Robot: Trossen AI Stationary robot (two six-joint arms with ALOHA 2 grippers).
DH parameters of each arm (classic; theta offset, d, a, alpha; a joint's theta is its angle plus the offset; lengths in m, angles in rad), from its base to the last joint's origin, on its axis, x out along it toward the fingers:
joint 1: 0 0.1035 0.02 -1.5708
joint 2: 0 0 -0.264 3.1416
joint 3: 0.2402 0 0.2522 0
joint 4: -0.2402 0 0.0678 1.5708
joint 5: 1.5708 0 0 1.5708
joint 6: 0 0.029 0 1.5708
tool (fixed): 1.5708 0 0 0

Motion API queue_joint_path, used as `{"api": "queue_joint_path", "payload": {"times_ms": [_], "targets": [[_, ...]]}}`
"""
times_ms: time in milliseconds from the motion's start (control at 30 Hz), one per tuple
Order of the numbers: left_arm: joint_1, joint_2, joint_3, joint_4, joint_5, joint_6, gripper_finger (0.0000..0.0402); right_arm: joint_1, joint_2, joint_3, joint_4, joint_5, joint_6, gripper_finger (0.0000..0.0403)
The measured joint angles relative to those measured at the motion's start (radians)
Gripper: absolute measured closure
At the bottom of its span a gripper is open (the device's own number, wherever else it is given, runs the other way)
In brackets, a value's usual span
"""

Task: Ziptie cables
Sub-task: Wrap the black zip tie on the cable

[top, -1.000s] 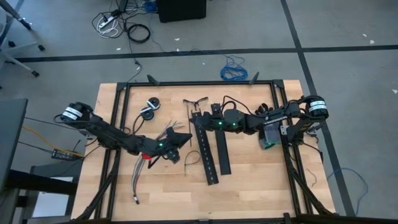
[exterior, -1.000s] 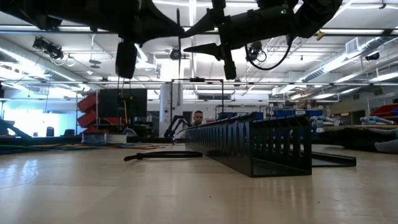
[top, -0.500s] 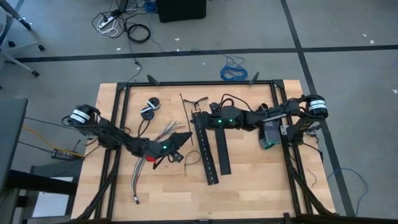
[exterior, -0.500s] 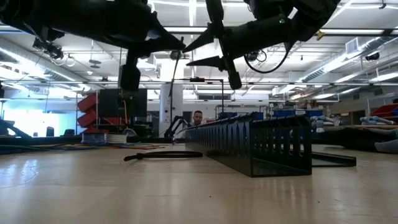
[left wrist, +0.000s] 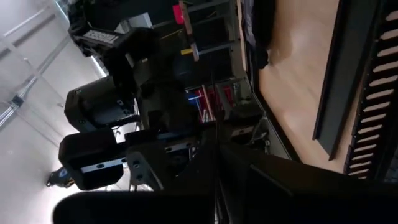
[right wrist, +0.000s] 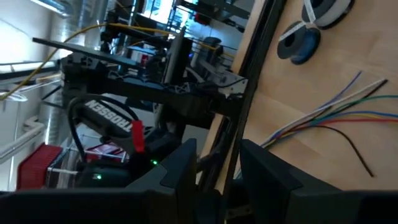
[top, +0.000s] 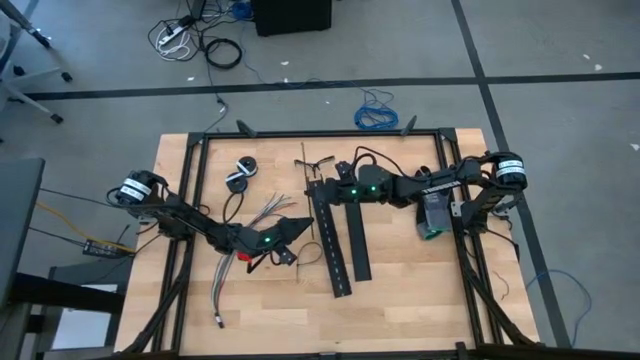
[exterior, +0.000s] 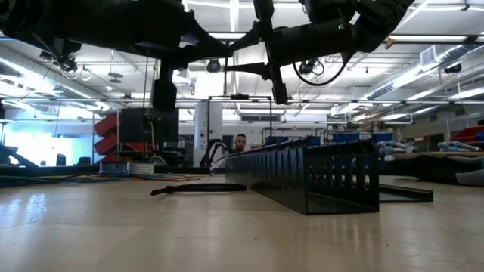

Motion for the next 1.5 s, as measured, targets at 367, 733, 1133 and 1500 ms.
{"api": "queue_joint_path", "payload": {"times_ms": [367,733,1133,1500], "targets": [[-0.001,0.000,0.060,-0.061,0.008,-0.244,0.0401,-0.007,0.000,0.000,0.042,0.002,-0.121,0.0288],[-0.008,0.000,0.061,-0.106,0.007,-0.497,0.0401,-0.036,0.000,0.000,0.085,-0.011,-0.246,0.0289],[-0.008,0.000,0.061,-0.106,0.006,-0.797,0.0401,-0.053,0.000,0.000,0.153,-0.017,-0.408,0.0289],[-0.008,0.000,0.061,-0.119,0.015,-1.016,0.0401,-0.053,0.000,0.000,0.178,-0.027,-0.539,0.0289]]}}
